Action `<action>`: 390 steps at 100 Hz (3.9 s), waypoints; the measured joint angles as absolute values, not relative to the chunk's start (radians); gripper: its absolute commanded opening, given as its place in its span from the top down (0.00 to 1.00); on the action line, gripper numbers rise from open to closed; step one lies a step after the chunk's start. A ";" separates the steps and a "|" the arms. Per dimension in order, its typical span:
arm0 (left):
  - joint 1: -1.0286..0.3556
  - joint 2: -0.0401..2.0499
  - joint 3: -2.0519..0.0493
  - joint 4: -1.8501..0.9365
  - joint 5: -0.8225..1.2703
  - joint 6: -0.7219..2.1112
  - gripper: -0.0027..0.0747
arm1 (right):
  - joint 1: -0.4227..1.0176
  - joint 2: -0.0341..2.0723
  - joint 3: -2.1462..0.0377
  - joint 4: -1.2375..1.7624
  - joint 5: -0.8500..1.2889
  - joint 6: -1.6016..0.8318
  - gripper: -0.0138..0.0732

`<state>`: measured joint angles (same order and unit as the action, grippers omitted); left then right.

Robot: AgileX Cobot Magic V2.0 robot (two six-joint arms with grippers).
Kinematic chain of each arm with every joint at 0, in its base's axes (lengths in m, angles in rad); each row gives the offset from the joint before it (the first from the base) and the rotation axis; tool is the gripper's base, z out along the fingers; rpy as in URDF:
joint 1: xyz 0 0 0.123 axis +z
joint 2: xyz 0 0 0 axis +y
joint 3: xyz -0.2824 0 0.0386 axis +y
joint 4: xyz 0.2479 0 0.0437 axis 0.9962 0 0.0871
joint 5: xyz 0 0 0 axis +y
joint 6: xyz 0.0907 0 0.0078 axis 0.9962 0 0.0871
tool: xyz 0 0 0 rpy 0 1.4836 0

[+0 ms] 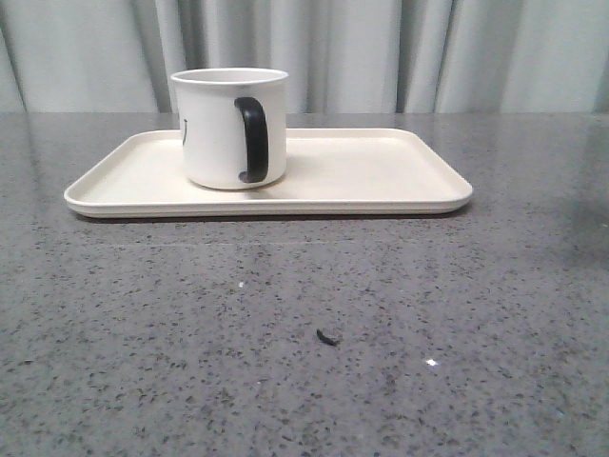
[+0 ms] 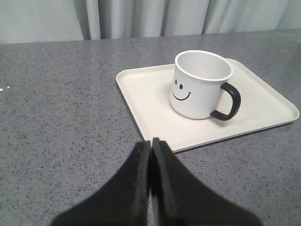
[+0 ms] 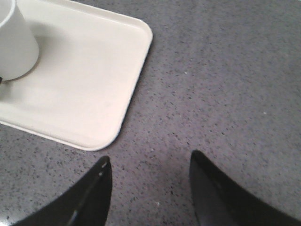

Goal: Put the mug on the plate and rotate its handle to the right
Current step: 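Open the left gripper and raise it away from the mug, then lower the right gripper into the mug's opening, then rotate the mug with the right gripper, turning the handle toward the right arm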

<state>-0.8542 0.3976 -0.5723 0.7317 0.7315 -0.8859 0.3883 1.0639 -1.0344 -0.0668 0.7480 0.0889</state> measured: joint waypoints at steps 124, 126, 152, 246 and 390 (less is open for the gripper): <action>-0.854 0.398 -0.572 0.683 0.734 -0.886 0.99 | 0.602 1.969 -2.016 0.037 1.151 0.166 0.27; -0.854 0.398 -0.572 0.683 0.735 -0.886 0.99 | 0.601 1.974 -2.018 0.040 1.151 0.171 0.27; -0.854 0.398 -0.572 0.681 0.735 -0.888 0.99 | 0.605 2.015 -2.022 0.053 1.149 0.188 0.27; -0.854 0.398 -0.572 0.681 0.738 -0.888 0.99 | 0.605 2.047 -2.108 0.063 1.225 0.150 0.91; -0.854 0.398 -0.572 0.691 0.738 -0.888 0.99 | 0.593 2.058 -2.161 0.142 1.252 -0.699 0.92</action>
<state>-0.8542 0.3976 -0.5723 0.6910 0.7382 -0.8880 0.5933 2.0584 -2.1613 0.1425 1.2523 -0.6995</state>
